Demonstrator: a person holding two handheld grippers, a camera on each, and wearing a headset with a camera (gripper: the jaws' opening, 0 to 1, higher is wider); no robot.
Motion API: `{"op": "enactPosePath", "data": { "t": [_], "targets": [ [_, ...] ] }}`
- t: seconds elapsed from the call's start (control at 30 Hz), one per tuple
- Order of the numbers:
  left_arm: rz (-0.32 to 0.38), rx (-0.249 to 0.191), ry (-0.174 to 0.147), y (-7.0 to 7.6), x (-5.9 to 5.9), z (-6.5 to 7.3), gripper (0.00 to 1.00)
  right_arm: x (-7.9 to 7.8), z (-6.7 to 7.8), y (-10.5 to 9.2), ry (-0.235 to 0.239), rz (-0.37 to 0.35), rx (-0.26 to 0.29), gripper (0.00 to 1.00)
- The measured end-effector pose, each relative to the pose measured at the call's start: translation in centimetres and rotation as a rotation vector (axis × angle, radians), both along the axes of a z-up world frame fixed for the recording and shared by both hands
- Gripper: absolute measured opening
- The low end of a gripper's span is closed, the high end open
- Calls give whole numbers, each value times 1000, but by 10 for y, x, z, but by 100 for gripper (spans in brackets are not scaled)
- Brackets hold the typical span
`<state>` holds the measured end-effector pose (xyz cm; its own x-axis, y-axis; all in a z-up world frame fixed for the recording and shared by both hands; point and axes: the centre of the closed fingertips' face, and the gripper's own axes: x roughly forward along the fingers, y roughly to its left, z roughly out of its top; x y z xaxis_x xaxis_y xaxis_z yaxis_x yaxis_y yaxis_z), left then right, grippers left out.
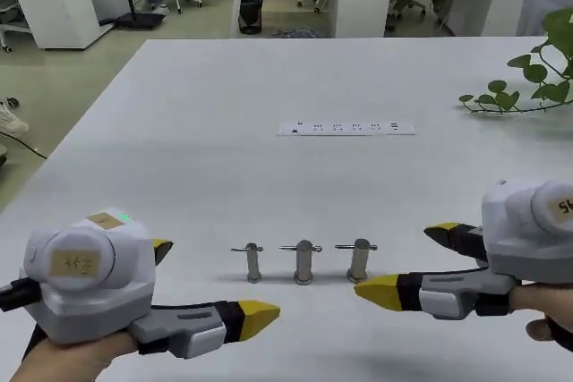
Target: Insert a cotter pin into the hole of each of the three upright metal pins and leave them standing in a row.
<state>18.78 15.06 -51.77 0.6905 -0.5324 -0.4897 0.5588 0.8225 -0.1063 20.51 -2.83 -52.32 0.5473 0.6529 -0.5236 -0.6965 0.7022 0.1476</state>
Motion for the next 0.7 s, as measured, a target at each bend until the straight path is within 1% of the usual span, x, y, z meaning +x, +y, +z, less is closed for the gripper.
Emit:
{"op": "enactPosePath", "data": {
  "t": [0.1, 0.3, 0.33, 0.4, 0.5, 0.57, 0.7],
  "targets": [
    [2, 7, -13, 1, -1, 2, 98, -4, -3, -2, -1, -27, -4, 94],
    [6, 21, -24, 2, -4, 2, 98, -9, -7, -5, -6, -73, 0, 95],
    [8, 21, -25, 2, -4, 2, 98, -10, -7, -5, -12, -78, -6, 95],
    [12, 18, -28, 2, -6, 2, 98, -11, -5, -6, -42, -92, -14, 95],
    [14, 17, -23, 2, -8, 0, 98, -14, -3, -5, -52, -100, -7, 94],
    [21, 17, -30, 4, -9, 0, 97, -15, -1, -5, -64, -105, 1, 92],
    [33, 20, -28, 7, -9, -1, 97, -16, -2, -9, -79, -125, 0, 91]
  ]
}}
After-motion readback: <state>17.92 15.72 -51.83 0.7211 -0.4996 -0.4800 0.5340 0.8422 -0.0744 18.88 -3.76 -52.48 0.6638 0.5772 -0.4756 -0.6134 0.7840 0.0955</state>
